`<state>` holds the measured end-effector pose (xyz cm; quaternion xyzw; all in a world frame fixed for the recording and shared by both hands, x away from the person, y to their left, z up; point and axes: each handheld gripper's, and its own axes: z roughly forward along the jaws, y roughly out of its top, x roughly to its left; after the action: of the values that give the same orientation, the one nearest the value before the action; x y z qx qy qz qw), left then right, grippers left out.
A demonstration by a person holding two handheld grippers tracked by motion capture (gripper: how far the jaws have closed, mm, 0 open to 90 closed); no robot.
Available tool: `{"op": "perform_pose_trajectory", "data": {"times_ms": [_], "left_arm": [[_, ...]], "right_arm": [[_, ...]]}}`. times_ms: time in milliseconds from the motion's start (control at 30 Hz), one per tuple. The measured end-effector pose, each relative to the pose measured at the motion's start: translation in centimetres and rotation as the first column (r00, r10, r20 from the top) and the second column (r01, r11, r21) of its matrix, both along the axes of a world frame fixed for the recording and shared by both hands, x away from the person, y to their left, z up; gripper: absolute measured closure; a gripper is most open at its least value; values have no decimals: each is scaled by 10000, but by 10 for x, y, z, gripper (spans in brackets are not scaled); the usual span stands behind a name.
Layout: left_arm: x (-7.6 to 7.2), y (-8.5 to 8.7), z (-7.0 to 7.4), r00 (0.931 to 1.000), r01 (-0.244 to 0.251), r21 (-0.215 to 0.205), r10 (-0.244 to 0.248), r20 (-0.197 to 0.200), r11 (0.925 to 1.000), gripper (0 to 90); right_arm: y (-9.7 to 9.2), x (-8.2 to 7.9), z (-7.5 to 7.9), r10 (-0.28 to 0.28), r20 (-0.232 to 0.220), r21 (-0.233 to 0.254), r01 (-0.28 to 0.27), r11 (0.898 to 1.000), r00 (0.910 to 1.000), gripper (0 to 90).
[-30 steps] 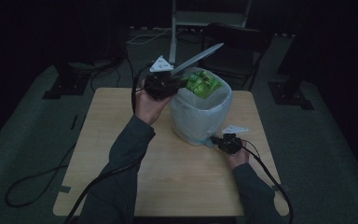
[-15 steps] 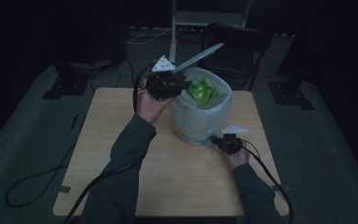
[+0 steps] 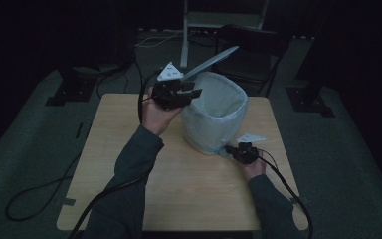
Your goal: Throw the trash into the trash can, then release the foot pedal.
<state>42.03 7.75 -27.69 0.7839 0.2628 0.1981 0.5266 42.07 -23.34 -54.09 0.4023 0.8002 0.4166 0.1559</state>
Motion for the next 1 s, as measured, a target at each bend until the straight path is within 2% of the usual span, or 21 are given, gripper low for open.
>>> {"op": "perform_pose_trajectory", "data": {"times_ms": [133, 400, 600, 1000], "left_arm": [[-6, 10, -2, 9999, -128, -43, 129, 45, 9999, 609], [-15, 30, -6, 9990, -432, -410, 435, 57, 9982, 595], [-19, 45, -16, 9974, -719, -502, 715, -108, 9961, 583], [-23, 71, -40, 9906, -1285, -306, 1268, -522, 9912, 574]], "right_arm": [[0, 0, 0, 14, -6, 19, -14, 10000, 10000, 900], [-1, 1, 0, 50, -52, 24, -50, 10000, 10000, 900], [-1, 0, 0, 38, -45, 44, -38, 10000, 10000, 900], [-1, 0, 1, 46, -123, 63, -46, 10000, 9999, 900]]}}
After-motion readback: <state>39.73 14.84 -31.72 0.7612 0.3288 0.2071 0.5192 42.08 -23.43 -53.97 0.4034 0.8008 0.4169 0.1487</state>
